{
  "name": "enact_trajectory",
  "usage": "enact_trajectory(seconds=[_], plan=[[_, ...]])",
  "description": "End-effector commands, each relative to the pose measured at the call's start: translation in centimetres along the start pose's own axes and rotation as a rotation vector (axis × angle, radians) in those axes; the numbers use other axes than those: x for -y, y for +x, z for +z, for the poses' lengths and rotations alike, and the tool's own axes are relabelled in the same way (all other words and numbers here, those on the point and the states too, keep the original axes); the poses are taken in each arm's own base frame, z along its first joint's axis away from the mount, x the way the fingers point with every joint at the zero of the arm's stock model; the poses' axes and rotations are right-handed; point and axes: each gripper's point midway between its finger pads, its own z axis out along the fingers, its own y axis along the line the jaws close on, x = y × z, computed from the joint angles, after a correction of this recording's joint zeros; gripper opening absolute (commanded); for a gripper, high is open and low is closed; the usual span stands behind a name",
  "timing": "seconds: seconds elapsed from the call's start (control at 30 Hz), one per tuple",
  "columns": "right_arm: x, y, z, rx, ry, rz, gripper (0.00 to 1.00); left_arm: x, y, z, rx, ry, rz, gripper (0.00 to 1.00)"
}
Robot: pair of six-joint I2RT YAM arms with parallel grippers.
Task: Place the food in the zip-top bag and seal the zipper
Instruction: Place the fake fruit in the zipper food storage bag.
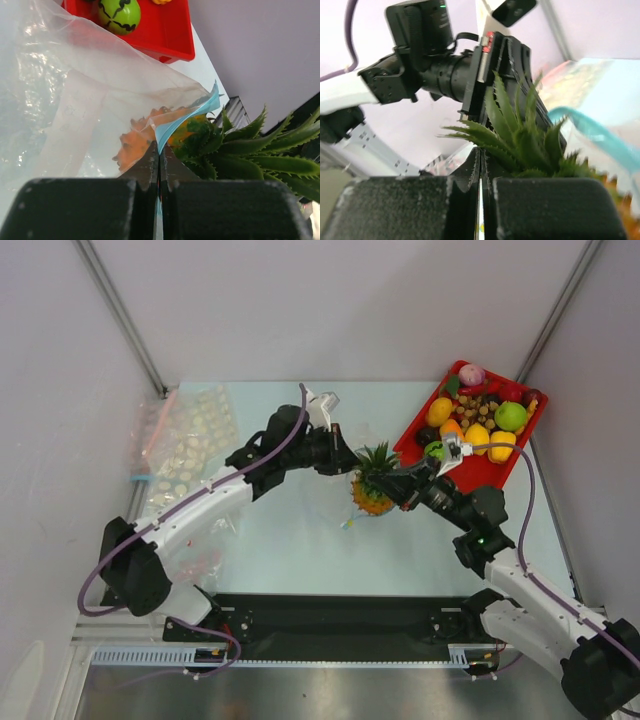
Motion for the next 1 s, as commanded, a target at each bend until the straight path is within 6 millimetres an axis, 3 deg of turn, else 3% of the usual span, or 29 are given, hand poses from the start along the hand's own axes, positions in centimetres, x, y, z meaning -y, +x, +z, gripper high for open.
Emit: enact_trajectory(seconds=[0.0, 0.3, 0.33, 0.43, 0.67, 0.8, 0.9, 0.97], plan=[[-4.0, -0.9, 0.4, -0.087, -0.221, -0.118, 0.0, 3.5, -0.6, -2.7, 0.027, 0.136, 0.08, 0.0], [-3.8, -0.6, 0.4, -0.12, -0.239, -0.163, 0.0, 4.9, 0.6, -4.7, 0.014, 0.201, 0.075, 0.0], [-2.9, -0.5, 0.3, -0.126, -0.177, -0.14, 0.0, 4.8, 0.6, -4.7, 0.016, 0.203, 0.071, 0.0], [1.6, -2.6, 0.0, 0.018, 0.109, -0.146, 0.0, 4.7, 0.4, -5.0, 0.036, 0.2, 0.054, 0.0], [6.0, -3.9, -1.7, 0.13, 0.397, -0.108, 0.0, 3.2, 0.9, -4.1, 0.054, 0.173, 0.018, 0.0], [6.5, -3.0, -0.8, 0.115, 0.427, -0.077, 0.0, 2.7, 1.4, -2.9, 0.039, 0.185, -0.005, 0.0], [5.9, -1.5, 0.5, 0.079, 0.431, -0.093, 0.0, 2.8, 1.3, -2.3, 0.042, 0.203, -0.016, 0.0], [3.2, 0.3, 1.8, 0.017, 0.302, -0.168, 0.0, 2.4, 1.3, -2.0, 0.047, 0.195, -0.021, 0.0]])
